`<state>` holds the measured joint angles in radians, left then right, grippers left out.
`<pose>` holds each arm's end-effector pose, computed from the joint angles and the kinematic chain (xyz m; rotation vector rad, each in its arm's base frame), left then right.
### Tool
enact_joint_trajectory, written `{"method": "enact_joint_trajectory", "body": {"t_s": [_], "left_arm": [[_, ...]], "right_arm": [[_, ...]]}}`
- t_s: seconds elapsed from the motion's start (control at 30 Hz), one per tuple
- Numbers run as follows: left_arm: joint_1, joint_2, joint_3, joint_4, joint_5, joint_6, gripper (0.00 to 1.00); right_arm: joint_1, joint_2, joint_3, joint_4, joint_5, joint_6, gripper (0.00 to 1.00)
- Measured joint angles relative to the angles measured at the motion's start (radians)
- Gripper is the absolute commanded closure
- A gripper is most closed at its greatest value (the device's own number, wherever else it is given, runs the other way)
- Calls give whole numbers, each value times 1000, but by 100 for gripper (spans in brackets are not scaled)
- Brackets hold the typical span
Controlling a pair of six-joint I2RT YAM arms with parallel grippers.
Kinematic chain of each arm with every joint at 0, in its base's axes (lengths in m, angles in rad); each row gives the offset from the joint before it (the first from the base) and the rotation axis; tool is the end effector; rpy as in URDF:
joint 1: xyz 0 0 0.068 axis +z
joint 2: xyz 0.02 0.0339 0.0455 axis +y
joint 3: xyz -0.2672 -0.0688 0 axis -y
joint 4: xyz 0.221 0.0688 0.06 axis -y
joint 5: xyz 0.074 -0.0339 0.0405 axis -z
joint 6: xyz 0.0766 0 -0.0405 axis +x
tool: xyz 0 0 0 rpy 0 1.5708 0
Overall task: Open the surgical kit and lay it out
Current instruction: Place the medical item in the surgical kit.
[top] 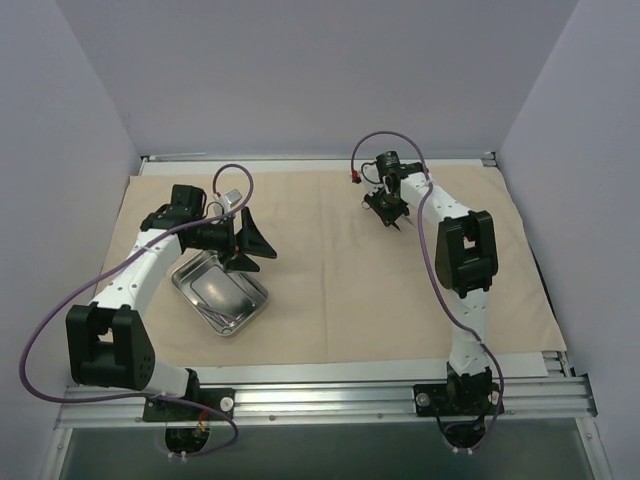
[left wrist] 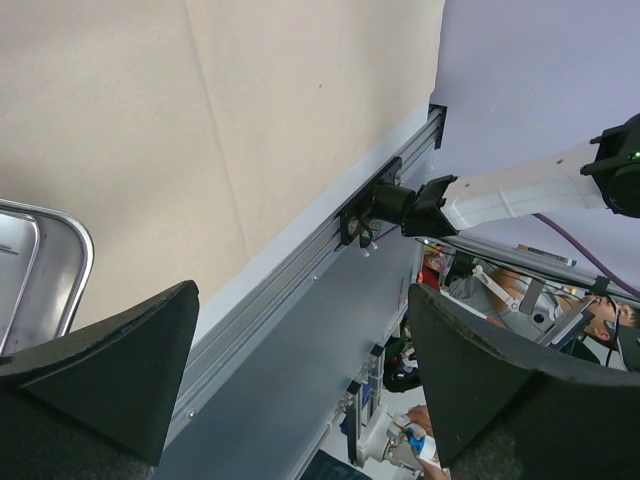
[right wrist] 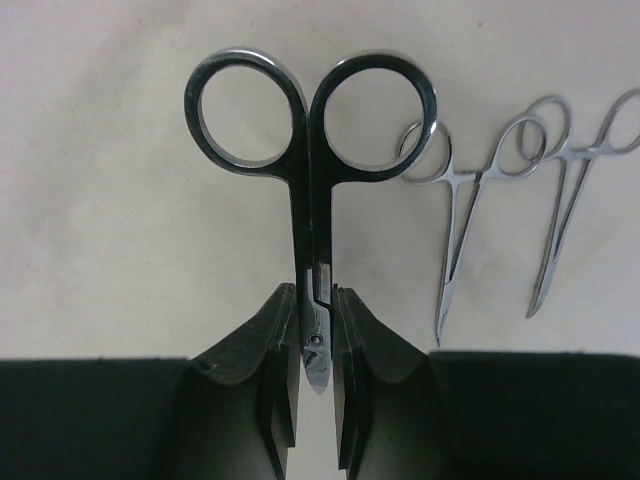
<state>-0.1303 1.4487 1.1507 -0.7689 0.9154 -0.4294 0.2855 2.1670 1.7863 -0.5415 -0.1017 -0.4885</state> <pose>0.2644 -0.0959 0.2655 -0.0607 2.5929 -1.4011 0.4663 0.1450 0.1885 -0.9778 2.2864 0.0412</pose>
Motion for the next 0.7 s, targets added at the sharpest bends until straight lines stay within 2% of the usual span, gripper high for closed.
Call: {"method": "enact_joint_trajectory", "body": {"t_s": [0.17, 0.7], "left_arm": [[0, 14, 1, -17, 0, 16, 6], [0, 82, 48, -53, 8, 43, 6]], "right_arm": [[-6, 13, -1, -51, 44, -14, 100], [-12, 63, -24, -68, 99, -67, 100]]}}
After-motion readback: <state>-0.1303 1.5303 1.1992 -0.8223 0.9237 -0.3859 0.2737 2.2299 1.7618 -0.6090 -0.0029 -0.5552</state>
